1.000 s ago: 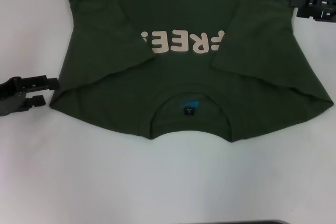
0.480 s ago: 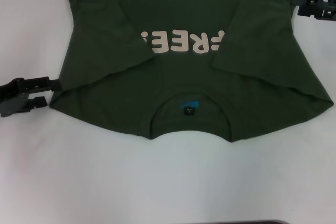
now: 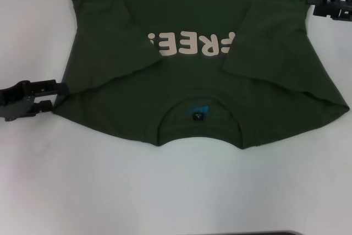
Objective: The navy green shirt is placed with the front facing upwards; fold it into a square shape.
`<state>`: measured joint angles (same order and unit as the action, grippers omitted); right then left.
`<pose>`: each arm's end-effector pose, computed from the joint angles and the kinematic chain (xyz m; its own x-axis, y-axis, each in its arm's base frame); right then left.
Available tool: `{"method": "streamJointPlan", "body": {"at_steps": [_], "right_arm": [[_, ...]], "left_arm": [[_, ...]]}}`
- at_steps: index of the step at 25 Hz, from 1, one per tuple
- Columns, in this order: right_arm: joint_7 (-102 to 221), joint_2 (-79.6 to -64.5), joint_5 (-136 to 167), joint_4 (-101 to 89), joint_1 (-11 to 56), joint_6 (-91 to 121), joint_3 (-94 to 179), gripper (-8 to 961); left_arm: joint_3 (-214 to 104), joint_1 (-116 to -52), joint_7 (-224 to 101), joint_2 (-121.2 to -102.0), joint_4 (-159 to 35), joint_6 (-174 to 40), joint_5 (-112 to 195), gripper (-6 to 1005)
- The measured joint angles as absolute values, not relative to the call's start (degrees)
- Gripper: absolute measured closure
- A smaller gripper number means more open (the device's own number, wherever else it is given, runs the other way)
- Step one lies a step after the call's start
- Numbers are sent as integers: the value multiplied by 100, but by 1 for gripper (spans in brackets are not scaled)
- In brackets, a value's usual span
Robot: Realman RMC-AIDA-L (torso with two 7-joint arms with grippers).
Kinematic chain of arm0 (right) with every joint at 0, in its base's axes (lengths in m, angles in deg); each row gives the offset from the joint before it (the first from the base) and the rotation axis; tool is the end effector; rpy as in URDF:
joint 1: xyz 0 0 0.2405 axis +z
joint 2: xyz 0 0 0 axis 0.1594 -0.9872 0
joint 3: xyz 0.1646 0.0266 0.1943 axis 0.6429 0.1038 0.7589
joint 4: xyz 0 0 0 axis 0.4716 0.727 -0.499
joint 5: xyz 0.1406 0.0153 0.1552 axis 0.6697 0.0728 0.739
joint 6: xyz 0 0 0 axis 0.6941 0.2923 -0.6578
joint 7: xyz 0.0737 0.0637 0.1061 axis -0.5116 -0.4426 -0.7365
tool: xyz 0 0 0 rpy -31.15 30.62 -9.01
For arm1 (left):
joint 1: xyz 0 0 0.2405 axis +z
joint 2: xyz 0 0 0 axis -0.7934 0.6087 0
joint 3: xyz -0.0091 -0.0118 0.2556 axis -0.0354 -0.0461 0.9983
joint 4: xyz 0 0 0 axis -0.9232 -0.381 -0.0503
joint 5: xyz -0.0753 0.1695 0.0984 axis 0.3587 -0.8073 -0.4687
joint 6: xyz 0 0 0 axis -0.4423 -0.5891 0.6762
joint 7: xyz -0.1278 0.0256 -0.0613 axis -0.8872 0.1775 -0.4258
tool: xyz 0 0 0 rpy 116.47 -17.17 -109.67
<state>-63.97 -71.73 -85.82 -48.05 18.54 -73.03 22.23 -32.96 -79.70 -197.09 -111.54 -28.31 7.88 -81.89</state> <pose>0.2916 0.3324 0.0966 0.2266 -0.7657 -0.6019 -0.9079 -0.3898 0.1540 -0.3522 0.3073 0.0285 -0.0795 0.9070 0.4136 0.9953 0.0494 0.0830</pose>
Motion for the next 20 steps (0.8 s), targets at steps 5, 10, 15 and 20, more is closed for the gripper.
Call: {"method": "streamJointPlan", "body": {"at_steps": [5, 10, 15, 20], "right_arm": [[-6397, -7163, -8582, -4805, 1847, -7315, 2273, 25], [-6397, -7160, -8582, -4805, 1858, -7322, 2277, 25], [-6397, -7160, -8582, -4805, 1864, -7322, 2278, 25], [-6397, -7160, -8582, -4800, 1857, -7321, 2277, 25]], "left_arm": [[-3289, -7969, -19709, -11154, -2849, 790, -8188, 217], [-3290, -7961, -19701, -11155, -2875, 829, -8185, 217], [-3289, -7959, -19656, -11161, -2906, 913, -8149, 217], [-3328, -7987, -19633, -11163, -2903, 1065, -8124, 218]]}}
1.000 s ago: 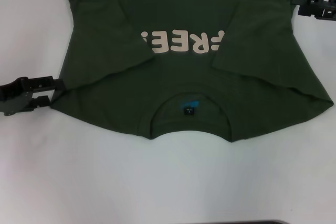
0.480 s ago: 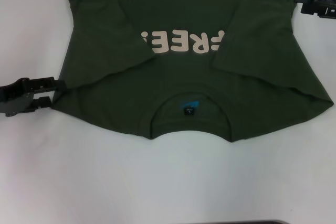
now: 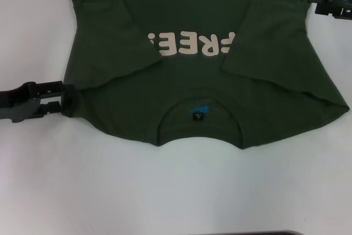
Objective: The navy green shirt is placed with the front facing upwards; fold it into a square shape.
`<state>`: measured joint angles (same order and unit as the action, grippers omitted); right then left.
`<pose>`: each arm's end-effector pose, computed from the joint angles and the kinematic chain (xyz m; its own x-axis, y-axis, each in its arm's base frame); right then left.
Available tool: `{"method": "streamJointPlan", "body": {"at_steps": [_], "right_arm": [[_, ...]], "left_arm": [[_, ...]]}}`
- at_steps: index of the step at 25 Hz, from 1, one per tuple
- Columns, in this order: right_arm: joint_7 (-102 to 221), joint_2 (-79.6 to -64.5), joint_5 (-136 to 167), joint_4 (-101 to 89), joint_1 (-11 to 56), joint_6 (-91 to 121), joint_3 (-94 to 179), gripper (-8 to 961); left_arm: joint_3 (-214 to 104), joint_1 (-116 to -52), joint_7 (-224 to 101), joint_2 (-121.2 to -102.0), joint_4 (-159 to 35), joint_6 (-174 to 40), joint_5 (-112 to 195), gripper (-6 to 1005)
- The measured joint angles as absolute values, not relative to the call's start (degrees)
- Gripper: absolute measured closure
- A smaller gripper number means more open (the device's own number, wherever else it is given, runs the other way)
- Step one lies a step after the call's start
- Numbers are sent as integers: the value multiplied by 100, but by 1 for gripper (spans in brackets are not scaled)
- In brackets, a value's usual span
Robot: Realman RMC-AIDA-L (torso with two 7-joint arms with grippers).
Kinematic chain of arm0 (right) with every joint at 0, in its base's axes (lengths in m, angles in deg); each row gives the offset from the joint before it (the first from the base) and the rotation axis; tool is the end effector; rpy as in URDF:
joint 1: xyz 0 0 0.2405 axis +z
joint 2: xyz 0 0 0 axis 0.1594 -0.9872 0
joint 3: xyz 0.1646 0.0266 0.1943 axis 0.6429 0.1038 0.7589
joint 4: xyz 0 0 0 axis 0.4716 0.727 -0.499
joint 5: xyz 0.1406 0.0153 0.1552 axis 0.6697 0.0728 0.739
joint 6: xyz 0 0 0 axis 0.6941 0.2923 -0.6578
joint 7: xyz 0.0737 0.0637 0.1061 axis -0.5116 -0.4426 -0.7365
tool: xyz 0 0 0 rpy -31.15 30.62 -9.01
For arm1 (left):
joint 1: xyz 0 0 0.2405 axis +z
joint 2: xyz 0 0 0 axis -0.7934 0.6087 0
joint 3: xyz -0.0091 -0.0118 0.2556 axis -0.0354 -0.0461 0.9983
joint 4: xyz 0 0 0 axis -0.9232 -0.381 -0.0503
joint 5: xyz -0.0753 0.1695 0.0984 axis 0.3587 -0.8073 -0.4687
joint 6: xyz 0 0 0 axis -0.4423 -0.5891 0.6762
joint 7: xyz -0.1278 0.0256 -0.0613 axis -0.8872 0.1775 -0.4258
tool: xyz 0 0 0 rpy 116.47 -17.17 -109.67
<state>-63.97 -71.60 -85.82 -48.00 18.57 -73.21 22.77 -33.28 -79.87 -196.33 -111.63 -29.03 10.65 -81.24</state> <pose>0.2921 0.3324 0.0987 0.2231 -0.7624 -0.6074 -0.9080 -0.3893 0.1551 -0.3450 0.3035 0.0247 -0.0745 0.9194 0.3862 0.9914 0.0263 0.1285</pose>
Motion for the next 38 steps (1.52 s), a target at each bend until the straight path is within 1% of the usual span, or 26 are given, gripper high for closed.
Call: {"method": "streamJointPlan", "body": {"at_steps": [8, 26, 38], "right_arm": [[-6397, -7160, -8582, -4796, 1857, -7321, 2277, 25], [-6402, -7187, -8582, -4787, 1878, -7325, 2252, 26], [-6406, -7160, -8582, -4734, 1878, -7330, 2273, 26]], "left_arm": [[-3352, -7992, -19568, -11163, -2900, 1243, -8014, 218], [-3422, -7906, -19630, -11122, -2782, 901, -8011, 218], [-3371, -7946, -19774, -11137, -2813, 792, -8095, 217]]}}
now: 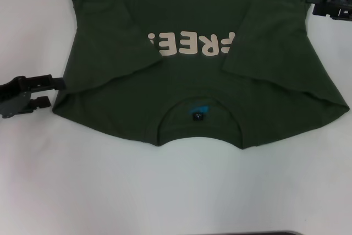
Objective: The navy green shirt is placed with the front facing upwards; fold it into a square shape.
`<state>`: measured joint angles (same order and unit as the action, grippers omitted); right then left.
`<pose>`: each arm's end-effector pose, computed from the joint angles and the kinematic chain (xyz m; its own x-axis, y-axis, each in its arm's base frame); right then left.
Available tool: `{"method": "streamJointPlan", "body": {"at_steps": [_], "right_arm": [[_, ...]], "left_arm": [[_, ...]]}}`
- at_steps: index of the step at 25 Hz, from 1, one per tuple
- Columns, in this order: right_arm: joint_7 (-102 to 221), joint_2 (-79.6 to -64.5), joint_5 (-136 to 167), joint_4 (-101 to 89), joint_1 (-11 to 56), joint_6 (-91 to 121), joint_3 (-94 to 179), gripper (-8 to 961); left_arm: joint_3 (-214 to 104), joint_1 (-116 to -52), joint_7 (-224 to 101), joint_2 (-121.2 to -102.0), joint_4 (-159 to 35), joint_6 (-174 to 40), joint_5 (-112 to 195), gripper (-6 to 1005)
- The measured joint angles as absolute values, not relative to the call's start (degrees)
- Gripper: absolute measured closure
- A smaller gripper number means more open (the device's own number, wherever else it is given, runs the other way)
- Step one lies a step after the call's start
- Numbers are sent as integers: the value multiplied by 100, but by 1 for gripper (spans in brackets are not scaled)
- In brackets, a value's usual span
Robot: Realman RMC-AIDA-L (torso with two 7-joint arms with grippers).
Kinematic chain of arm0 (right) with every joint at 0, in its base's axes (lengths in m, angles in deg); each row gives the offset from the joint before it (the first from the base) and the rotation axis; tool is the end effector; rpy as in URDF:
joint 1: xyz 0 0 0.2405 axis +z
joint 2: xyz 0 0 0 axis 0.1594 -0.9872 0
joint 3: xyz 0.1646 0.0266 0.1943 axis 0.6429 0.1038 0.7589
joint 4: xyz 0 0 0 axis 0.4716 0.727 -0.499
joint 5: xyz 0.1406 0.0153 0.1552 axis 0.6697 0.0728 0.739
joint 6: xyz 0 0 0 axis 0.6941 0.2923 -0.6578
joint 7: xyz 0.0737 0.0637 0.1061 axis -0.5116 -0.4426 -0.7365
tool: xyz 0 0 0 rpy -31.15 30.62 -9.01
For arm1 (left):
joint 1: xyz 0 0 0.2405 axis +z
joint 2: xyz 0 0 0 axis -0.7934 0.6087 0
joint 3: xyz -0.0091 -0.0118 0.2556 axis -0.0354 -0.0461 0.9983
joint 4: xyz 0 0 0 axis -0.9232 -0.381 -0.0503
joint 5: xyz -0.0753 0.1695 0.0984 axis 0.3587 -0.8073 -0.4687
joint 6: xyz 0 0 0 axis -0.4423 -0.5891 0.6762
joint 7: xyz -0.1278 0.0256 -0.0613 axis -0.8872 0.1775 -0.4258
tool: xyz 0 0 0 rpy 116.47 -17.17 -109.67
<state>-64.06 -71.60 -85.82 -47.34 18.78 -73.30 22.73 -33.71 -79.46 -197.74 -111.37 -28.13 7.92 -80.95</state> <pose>0.2914 0.3325 0.0964 0.2165 -0.7680 -0.6027 -0.9070 -0.3867 0.1669 -0.3529 0.3083 0.0327 -0.1013 0.8951 0.4343 0.9929 0.0633 0.1011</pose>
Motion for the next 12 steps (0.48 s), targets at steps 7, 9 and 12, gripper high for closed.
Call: {"method": "streamJointPlan", "body": {"at_steps": [7, 9, 12], "right_arm": [[-6406, -7160, -8582, -4727, 1883, -7323, 2277, 26], [-6406, -7160, -8582, -4726, 1888, -7319, 2277, 26], [-6406, -7160, -8582, -4726, 1894, -7313, 2282, 26]], "left_arm": [[-3371, -7949, -19851, -11145, -2825, 753, -8119, 219], [-3371, -7949, -19857, -11145, -2827, 753, -8122, 219], [-3364, -7954, -19906, -11143, -2834, 764, -8156, 220]]}}
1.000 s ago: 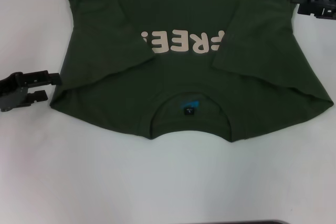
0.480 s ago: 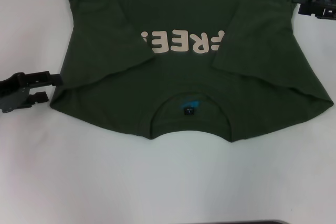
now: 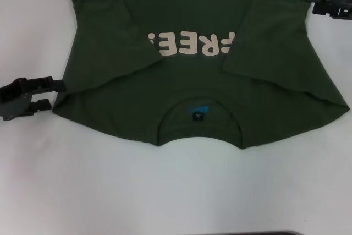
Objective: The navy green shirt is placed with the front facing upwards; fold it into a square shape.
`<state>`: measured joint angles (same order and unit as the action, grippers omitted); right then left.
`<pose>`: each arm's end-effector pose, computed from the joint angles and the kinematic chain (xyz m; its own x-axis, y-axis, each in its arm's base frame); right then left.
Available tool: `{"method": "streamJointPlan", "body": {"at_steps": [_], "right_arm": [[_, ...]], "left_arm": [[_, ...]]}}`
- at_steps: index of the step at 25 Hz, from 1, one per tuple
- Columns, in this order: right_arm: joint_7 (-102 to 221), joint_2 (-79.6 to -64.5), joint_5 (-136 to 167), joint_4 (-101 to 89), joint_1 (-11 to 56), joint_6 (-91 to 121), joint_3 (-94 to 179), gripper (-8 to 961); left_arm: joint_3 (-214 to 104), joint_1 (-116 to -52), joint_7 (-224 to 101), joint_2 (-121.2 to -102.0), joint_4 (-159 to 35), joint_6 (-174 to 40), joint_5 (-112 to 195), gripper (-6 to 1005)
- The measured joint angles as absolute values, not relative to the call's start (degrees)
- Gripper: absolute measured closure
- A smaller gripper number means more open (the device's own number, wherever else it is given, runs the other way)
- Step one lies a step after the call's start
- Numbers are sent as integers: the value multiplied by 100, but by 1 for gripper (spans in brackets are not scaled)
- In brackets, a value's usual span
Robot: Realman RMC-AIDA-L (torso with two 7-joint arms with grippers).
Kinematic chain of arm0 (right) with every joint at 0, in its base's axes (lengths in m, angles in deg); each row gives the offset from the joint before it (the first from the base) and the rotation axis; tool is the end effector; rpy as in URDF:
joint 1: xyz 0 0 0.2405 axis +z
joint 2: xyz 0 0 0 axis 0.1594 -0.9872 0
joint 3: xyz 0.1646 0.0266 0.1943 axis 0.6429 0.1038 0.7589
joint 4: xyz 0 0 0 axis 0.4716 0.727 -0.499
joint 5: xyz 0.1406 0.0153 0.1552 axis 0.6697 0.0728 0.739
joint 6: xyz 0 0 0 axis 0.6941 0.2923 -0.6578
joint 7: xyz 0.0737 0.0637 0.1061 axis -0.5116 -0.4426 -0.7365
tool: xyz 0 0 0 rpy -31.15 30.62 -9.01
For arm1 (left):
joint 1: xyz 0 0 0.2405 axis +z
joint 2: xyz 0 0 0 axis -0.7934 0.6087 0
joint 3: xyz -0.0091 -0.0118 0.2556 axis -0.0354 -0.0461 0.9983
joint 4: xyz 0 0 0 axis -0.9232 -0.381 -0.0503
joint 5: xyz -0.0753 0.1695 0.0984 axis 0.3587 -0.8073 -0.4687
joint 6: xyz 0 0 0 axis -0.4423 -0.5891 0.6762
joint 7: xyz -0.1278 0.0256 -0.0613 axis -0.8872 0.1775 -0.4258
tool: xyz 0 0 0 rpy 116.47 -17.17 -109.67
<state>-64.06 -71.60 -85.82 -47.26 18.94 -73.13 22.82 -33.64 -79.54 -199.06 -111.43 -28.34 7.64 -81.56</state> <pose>0.2909 0.3336 0.0965 0.2161 -0.7665 -0.6048 -0.9069 -0.3870 0.1664 -0.3538 0.3076 0.0309 -0.1235 0.8965 0.4254 0.9908 0.0875 0.1032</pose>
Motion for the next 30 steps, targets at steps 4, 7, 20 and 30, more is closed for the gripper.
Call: {"method": "streamJointPlan", "body": {"at_steps": [4, 7, 20, 30], "right_arm": [[-6419, -7151, -8582, -4726, 1895, -7321, 2300, 26], [-6425, -7144, -8582, -4726, 1895, -7323, 2312, 26], [-6445, -7142, -8582, -4725, 1891, -7322, 2313, 25], [-6449, -7142, -8582, -4726, 1895, -7327, 2312, 25]], "left_arm": [[-3364, -7959, -19989, -11130, -2835, 835, -8168, 221], [-3371, -7959, -20045, -11122, -2835, 911, -8170, 222], [-3360, -7957, -20149, -11101, -2826, 872, -8179, 222], [-3321, -7966, -20153, -11102, -2836, 805, -8179, 221]]}}
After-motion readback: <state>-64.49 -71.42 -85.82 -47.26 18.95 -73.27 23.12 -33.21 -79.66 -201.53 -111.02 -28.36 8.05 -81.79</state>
